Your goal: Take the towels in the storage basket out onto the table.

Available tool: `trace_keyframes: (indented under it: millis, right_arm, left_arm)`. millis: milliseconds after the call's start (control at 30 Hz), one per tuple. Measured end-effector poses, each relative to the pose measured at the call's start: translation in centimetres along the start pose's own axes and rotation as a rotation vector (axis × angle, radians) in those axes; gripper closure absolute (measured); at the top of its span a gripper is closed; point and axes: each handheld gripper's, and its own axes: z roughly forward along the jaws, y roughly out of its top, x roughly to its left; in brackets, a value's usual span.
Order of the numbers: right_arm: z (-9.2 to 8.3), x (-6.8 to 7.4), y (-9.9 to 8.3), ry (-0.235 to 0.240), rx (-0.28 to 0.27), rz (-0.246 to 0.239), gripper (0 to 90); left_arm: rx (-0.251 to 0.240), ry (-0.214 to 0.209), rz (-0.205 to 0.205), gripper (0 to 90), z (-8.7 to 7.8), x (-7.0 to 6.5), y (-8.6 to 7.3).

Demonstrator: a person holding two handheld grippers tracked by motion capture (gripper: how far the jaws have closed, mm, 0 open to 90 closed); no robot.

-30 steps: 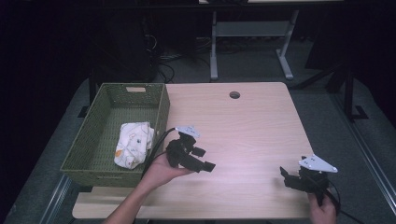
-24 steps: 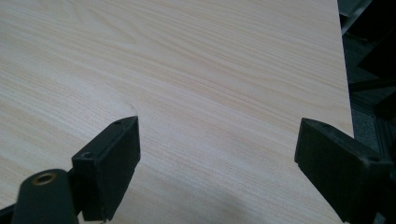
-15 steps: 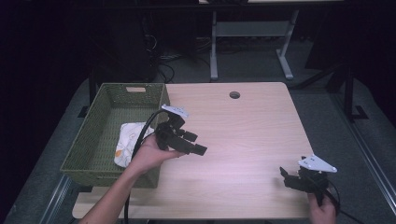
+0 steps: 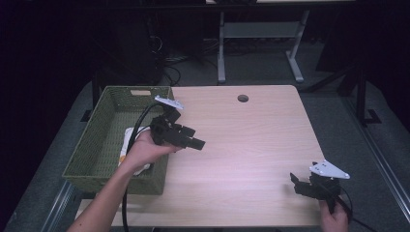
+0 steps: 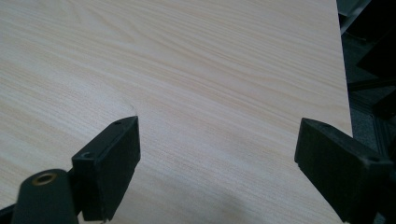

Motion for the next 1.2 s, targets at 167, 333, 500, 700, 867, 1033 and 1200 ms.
trace_keyframes:
  millis: [167, 333, 500, 700, 867, 1033, 1200]
  right_arm:
    - [0.1, 0.1, 0.0, -0.004, 0.003, -0.013, 13.9]
    - [0.1, 0.1, 0.0, -0.003, 0.002, -0.007, 13.9]
    - [0.2, 0.1, 0.0, -0.004, 0.006, -0.013, 13.9]
    - [0.1, 0.1, 0.0, -0.005, 0.006, -0.015, 13.9]
    - [0.1, 0.2, 0.0, -0.002, 0.008, -0.018, 13.9]
    - [0.2, 0.2, 0.0, -0.004, 0.009, -0.016, 13.9]
    - [0.1, 0.2, 0.0, -0.002, 0.008, -0.018, 13.9]
  left_arm:
    - [-0.012, 0.019, -0.015, 22.1, -1.7, 0.9, -0.1]
    - [-0.02, 0.026, -0.035, 22.2, -2.8, 1.8, -0.5]
    - [-0.023, 0.034, -0.062, 22.9, -4.2, 2.8, -1.2]
    - [-0.05, 0.06, -0.106, 23.1, -6.2, 4.0, -2.1]
    - [-0.064, 0.097, -0.167, 23.4, -8.0, 5.7, -3.5]
    - [-0.068, 0.14, -0.217, 23.4, -9.1, 7.2, -4.8]
    - [-0.055, 0.195, -0.265, 23.6, -9.7, 8.6, -6.1]
